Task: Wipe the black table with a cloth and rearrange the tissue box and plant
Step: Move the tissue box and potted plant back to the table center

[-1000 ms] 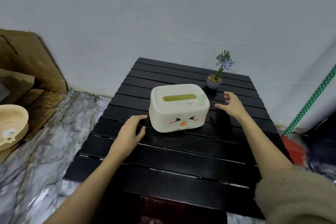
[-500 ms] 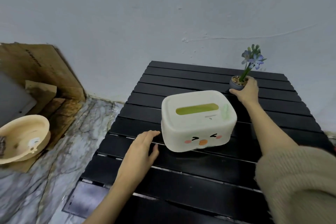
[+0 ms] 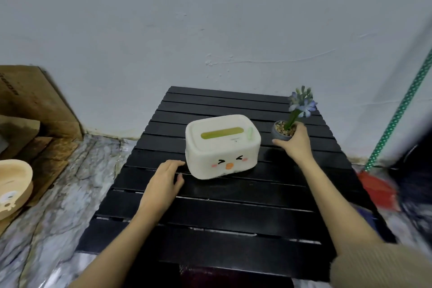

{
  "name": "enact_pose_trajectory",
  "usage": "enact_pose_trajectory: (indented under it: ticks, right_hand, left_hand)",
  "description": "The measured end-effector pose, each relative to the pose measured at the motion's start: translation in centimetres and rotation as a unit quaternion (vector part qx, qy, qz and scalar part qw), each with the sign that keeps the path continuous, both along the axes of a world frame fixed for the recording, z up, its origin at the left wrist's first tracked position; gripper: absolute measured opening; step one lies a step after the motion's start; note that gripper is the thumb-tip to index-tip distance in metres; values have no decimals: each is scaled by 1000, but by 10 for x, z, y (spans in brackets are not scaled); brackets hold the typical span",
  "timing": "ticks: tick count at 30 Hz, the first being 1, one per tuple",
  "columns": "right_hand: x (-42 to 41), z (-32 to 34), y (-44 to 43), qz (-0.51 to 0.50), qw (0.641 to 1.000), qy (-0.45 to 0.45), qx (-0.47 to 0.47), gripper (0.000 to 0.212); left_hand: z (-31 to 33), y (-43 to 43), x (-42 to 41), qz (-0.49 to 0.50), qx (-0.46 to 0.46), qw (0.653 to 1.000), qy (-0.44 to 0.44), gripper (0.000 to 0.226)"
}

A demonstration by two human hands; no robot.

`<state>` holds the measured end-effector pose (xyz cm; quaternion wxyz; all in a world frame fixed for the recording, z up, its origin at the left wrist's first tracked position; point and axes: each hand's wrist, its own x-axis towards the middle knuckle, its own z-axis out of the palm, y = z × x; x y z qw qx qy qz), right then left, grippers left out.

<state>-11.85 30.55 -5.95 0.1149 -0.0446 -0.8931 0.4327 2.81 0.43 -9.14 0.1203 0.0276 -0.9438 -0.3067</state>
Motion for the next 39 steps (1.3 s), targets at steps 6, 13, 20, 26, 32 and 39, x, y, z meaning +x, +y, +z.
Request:
enact_pose_trajectory:
  ticks: [6, 13, 20, 26, 32, 39]
  right_hand:
    - [67, -7, 13, -1, 999, -38, 8, 75]
    - [93, 0, 10, 3, 999, -40, 0, 78]
    - [133, 46, -3, -23, 979, 201, -33, 45]
    - [113, 45, -37, 152, 984, 89, 25, 56]
    - [91, 20, -52, 202, 979, -33, 6, 80]
    - [109, 3, -60, 138, 986, 22, -89, 72]
  left_hand:
    - [2, 2, 3, -2, 2, 1000, -5, 30]
    - [5, 3, 4, -11, -30, 999, -16, 30]
    - [15, -1, 7, -58, -25, 996, -56, 40]
    - [42, 8, 4, -42, 72, 996, -16, 49]
    - [50, 19, -1, -64, 96, 993, -38, 65]
    - [62, 27, -10, -103, 190, 976, 3, 67]
